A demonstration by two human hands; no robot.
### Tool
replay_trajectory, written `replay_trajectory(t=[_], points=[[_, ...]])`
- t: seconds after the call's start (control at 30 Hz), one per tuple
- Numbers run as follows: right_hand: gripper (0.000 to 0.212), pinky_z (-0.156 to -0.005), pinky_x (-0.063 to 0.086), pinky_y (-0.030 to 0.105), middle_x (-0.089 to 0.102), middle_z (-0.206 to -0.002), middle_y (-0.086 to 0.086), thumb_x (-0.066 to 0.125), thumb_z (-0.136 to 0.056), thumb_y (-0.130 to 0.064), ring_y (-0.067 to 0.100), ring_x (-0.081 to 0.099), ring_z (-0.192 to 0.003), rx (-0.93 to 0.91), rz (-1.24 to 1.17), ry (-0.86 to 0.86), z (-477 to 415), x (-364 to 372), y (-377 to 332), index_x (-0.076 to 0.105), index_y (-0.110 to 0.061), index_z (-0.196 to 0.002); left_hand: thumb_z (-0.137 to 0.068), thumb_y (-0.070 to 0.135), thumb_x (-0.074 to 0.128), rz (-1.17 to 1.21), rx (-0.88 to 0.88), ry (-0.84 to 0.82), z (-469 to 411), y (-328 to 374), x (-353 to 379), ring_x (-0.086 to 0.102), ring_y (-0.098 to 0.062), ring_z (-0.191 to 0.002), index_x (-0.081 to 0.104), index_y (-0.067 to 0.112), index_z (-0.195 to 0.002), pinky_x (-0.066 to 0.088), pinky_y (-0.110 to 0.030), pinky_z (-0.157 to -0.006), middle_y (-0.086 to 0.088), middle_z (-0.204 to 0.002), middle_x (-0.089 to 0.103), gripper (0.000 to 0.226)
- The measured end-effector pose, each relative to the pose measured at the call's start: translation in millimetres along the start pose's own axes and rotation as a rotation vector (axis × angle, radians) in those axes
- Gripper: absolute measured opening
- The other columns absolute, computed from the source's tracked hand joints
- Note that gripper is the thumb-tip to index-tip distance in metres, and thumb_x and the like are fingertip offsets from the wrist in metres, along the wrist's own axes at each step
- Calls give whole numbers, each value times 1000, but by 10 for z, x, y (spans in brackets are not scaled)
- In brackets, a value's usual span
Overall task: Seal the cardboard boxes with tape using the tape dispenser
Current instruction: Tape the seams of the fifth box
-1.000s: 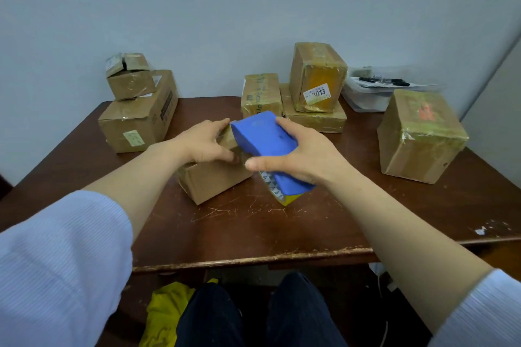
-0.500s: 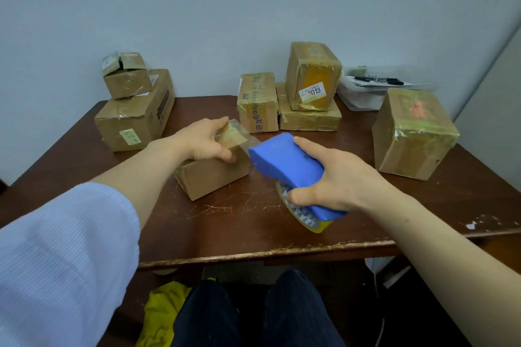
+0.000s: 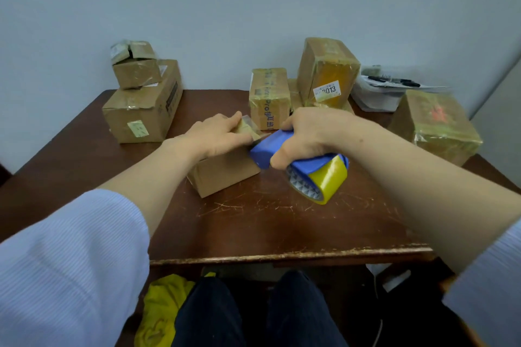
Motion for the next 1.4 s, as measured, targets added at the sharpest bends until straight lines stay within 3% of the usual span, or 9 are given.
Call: replay_trajectory(t=[0.3, 0.43, 0.63, 0.83, 1.1, 1.2, 1.27, 1.33, 1.4], points=[[25, -33, 30, 12, 44, -63, 5, 62, -83, -23, 11, 45, -36, -41, 15, -232, -33, 15, -320, 52, -11, -64, -88, 62, 44, -19, 19, 15, 48, 25, -17, 34, -31, -135, 14, 32, -151, 32, -39, -102, -5, -153, 28, 76], [33, -58, 45, 24, 57, -74, 1, 73, -61, -44, 18, 56, -62, 6, 181, -34, -84, -18, -239, 58, -16, -71, -88, 63, 44, -40, 12, 33, 64, 28, -23, 35, -30, -134, 14, 31, -151, 32, -41, -104, -7, -152, 31, 77], [64, -65, 39, 32, 60, -100, 2, 58, -72, -74, 25, 54, -86, 104, 219, 130, -6, -239, 306, 53, -18, -102, -84, 68, 43, -109, 15, 21, 68, 35, -23, 31, -28, -137, 9, 31, -152, 30, -41, -106, -6, -151, 30, 85], [62, -75, 39, 36, 42, -124, 20, 39, -99, -43, 35, 50, -110, 146, 269, 277, -208, 358, 553, 12, -20, -150, -67, 85, 45, -138, 4, 33, 85, 45, -9, 34, -28, -135, 12, 30, -151, 32, -44, -105, -8, -149, 34, 106], [72, -73, 39, 31, 45, -120, 16, 43, -100, -38, 27, 51, -101, 158, 316, 439, -260, 774, 669, -1, -15, -152, -73, 69, 60, -77, -13, 101, 64, 92, -38, 47, -27, -122, 26, 25, -146, 41, -39, -96, -6, -137, 46, 92], [69, -86, 39, 35, 43, -125, 18, 35, -98, -49, 30, 47, -110, 181, 309, 422, -222, 771, 696, 5, -19, -152, -69, 76, 58, -88, -65, 105, 84, 96, -35, 48, -29, -124, 13, 19, -151, 43, -40, -95, -9, -140, 45, 109], [65, -94, 40, 44, 49, -124, 23, 54, -91, -48, 37, 49, -111, 191, 376, 493, -170, 698, 646, 33, -20, -146, -66, 85, 48, -109, -113, 84, 127, 90, -4, 47, -30, -125, 8, 14, -152, 44, -40, -94, -11, -142, 44, 119], [55, -86, 46, 47, 57, -115, 26, 74, -78, -35, 42, 55, -102, 91, 287, 677, -84, 557, 476, 60, -14, -127, -73, 84, 38, -58, -164, 47, 182, 55, 30, 39, -32, -132, 8, 9, -152, 39, -42, -100, -14, -148, 36, 112], [43, -87, 45, 43, 52, -122, 20, 59, -92, -25, 38, 51, -108, -21, -15, 647, -100, 517, 308, 53, -11, -132, -87, 66, 34, 20, -183, 39, 221, 22, 32, 32, -34, -136, 9, 5, -151, 34, -41, -104, -15, -152, 29, 91]])
Point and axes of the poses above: each hand's wrist, its own z-axis away from the middle knuckle, its own x-axis out of the palm, y = z × x, the point moved 8 cm from there along -z, towards the middle knuckle
